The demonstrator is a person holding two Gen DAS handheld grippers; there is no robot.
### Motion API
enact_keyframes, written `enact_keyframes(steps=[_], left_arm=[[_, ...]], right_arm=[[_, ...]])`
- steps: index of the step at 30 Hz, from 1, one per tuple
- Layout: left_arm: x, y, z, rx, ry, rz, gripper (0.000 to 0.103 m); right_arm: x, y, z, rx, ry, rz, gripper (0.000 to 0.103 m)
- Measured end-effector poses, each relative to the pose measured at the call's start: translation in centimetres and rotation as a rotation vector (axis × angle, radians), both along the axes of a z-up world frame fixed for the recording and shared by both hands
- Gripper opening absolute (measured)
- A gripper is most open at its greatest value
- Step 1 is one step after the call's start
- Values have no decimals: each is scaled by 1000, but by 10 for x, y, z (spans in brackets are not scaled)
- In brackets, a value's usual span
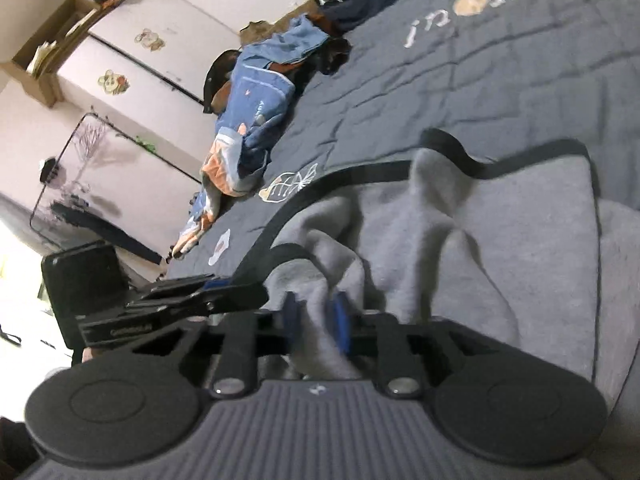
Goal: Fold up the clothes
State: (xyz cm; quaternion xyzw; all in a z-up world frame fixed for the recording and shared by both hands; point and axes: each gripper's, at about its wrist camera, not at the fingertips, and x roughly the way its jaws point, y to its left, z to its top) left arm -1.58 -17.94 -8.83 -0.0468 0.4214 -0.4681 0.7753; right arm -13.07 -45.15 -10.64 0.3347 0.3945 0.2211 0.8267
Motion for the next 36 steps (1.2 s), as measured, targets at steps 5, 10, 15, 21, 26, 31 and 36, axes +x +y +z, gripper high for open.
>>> enact_keyframes(steps=[5, 10, 15, 21, 26, 31, 36], left_arm=[[0, 2, 3, -39, 12, 9, 19], [1, 8, 11, -75, 1, 24, 36], [4, 11, 12, -87, 3, 43, 41], [5, 11, 10, -82, 11, 56, 41], [8, 14, 12, -98, 16, 77, 41], [7, 13, 12, -95, 17, 72, 41], [6, 13, 12, -99, 16, 63, 41]], right_arm=[[-8, -1, 25, -42, -102, -46, 8], [-16, -4, 39, -121, -195, -76, 4], [-23, -16, 52, -153, -259, -115, 4], [-22, -43, 42, -198, -203, -295, 4], [-21, -65, 26, -339, -122, -495, 3], [-14, -70, 14, -272, -91, -444, 6], [-12, -58, 14, -202, -134, -365, 8]])
